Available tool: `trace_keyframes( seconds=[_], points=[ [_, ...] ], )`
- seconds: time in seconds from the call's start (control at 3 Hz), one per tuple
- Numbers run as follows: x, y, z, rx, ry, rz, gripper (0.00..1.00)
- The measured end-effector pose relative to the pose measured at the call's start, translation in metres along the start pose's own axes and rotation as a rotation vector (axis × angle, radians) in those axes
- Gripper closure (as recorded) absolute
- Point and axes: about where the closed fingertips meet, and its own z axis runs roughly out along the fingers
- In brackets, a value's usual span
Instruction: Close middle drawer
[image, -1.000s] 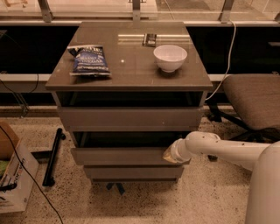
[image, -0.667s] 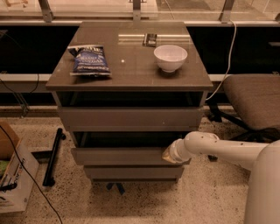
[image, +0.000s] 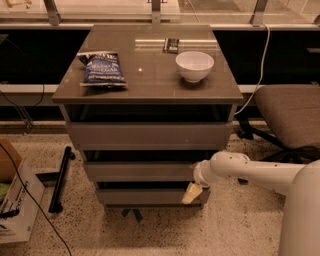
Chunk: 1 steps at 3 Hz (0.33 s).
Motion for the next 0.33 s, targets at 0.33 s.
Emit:
trace_keyframes(
  seconds=[0.33],
  points=[
    [-0.0003,0.0021,-0.0003,0.0,0.0,0.0,0.0]
  ],
)
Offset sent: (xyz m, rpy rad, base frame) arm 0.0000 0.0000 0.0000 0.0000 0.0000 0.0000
